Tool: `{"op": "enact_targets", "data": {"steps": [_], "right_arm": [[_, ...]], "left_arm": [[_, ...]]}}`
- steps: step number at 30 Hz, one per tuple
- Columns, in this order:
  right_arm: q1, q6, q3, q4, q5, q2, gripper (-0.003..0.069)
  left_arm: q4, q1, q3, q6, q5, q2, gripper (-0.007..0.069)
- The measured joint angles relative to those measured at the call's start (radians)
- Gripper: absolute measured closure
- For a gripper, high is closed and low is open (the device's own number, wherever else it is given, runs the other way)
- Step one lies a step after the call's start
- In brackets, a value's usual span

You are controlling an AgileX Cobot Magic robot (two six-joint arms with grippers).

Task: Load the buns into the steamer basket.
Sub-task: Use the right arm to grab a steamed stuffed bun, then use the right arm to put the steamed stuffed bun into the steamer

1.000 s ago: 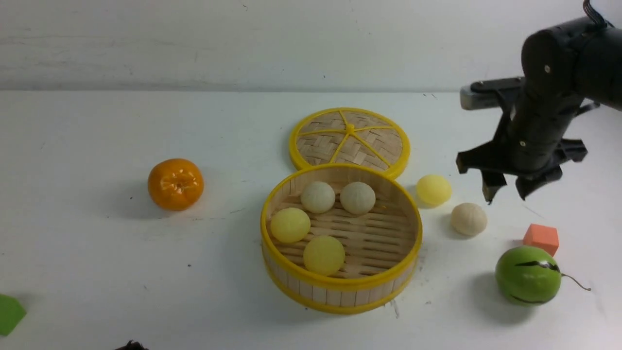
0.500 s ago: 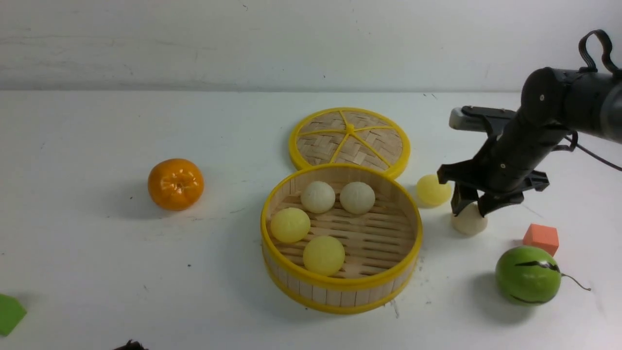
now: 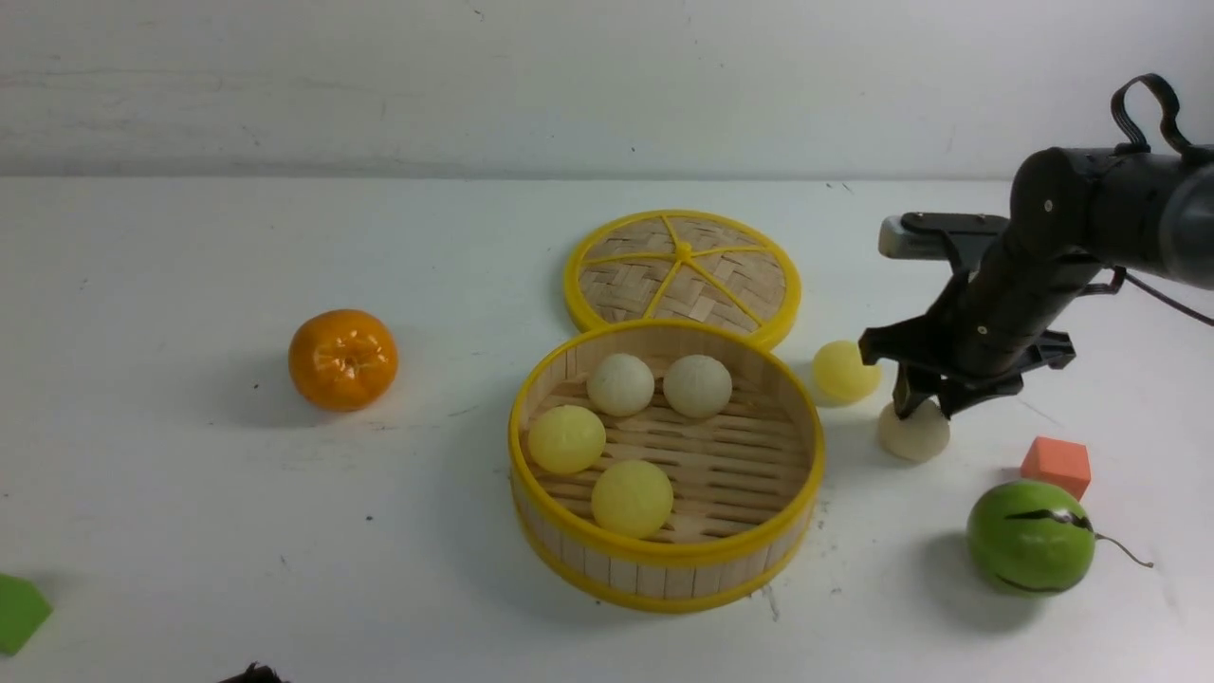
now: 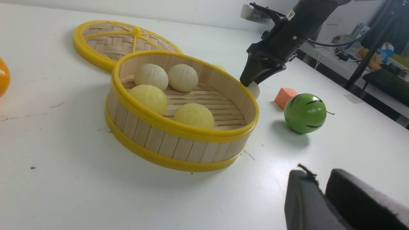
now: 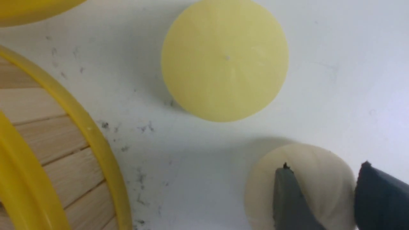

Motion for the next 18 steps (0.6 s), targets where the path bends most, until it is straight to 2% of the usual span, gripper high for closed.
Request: {"op": "enact_targets", "data": {"steps": [10, 15, 18], "right_arm": [[0.000, -0.018, 0.000, 0.000, 0.011, 0.000, 0.0524], [0.000, -0.048, 0.000, 0.000, 0.035, -0.016, 0.0633], [0.000, -0.048, 0.000, 0.000, 0.063, -0.052, 0.0646]], "left_arm": [[0.000, 0.000, 0.000, 0.000, 0.000, 0.000, 0.0512], [0.000, 0.000, 0.000, 0.000, 0.000, 0.000, 0.0508], [0.000, 0.000, 0.000, 0.000, 0.000, 0.000, 0.0504]]}}
